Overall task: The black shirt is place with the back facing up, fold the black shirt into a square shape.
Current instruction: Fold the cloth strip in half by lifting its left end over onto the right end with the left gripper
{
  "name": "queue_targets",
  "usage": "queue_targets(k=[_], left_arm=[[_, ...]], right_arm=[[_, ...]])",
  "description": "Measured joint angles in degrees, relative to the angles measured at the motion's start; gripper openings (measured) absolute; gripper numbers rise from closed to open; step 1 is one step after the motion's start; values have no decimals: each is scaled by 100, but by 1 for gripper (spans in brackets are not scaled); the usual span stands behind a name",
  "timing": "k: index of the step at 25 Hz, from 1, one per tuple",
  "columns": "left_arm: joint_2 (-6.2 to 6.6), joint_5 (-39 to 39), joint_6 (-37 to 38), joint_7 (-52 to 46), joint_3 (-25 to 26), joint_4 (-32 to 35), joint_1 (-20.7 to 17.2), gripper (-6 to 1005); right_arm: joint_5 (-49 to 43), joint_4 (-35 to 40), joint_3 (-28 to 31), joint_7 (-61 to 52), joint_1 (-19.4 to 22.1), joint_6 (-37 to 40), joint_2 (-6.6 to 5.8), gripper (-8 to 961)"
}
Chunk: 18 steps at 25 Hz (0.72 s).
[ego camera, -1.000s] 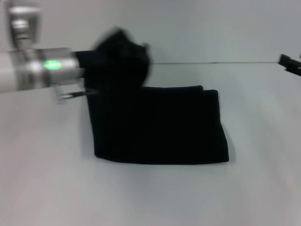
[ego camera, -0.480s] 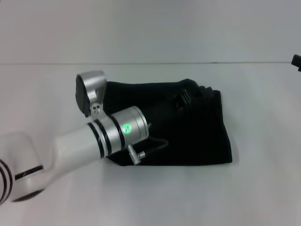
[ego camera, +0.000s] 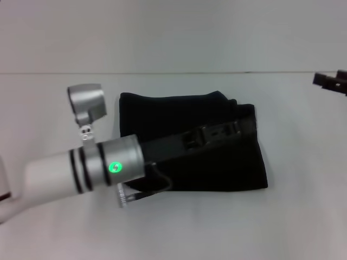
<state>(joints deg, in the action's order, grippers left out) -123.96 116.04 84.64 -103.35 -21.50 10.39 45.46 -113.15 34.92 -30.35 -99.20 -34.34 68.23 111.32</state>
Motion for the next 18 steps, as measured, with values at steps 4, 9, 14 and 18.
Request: queue_targets(k=[4,9,14,18], left_arm=[[9,-2,306,162,-363,592,-305,669],[66,-5,677,1132,-790,1116,-746,864],[68,-7,833,2002,-1049,1458,-1010,908],[84,-8,1178,2597,-1198,1659,-1117,943]], right_arm=[[-622,-31,-357,-1380,-243,273,-141,908],[-1215,-320,-456,-2326,-628,689,-211,908],[-1459,-780,-541,-2758,-920,749,-230,908],[-1502,-1124,-713,-2958,-1057,477,-197,903]])
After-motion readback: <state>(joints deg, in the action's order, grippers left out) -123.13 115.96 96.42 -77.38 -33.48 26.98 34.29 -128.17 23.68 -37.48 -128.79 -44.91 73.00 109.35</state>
